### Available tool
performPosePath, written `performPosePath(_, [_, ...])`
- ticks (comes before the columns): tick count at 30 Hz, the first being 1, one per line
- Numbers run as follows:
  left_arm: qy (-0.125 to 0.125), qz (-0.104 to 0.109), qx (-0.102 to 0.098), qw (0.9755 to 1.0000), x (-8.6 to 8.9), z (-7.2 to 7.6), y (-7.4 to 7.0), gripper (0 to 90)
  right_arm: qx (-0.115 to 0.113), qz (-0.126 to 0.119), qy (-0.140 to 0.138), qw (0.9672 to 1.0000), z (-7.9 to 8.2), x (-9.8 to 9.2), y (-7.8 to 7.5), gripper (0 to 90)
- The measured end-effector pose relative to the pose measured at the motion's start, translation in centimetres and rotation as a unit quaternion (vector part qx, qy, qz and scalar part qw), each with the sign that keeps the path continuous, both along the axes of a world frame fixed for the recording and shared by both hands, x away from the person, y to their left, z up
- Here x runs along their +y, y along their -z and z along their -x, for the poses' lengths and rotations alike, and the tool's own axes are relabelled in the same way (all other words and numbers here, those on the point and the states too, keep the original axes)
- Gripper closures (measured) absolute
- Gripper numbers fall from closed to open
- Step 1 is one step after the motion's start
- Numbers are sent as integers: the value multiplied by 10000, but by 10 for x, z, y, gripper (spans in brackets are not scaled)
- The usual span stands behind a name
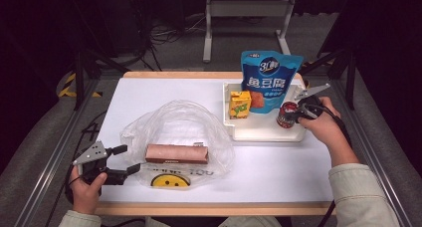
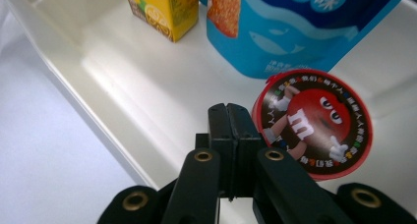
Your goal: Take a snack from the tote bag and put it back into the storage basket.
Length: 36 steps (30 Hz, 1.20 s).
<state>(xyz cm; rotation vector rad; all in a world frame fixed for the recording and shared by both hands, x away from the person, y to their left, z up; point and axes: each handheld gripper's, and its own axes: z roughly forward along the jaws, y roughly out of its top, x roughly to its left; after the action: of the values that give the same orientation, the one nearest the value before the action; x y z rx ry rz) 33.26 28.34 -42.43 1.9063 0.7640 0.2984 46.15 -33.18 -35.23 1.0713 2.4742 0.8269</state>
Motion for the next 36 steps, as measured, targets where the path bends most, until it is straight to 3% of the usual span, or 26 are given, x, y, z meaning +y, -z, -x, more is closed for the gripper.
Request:
performPosePath(7, [2, 7, -2, 10000, 0, 0, 0, 129, 67, 352, 156, 9992, -4, -3, 9, 900])
performPosePath(25, [1, 2, 14, 10000, 0, 0, 0, 128, -14, 528, 638, 9966, -20, -14, 19, 900])
performPosePath(36, [-15, -10, 11, 10000, 1, 0, 0, 128, -61, 614, 760, 9952, -21, -16, 21, 899])
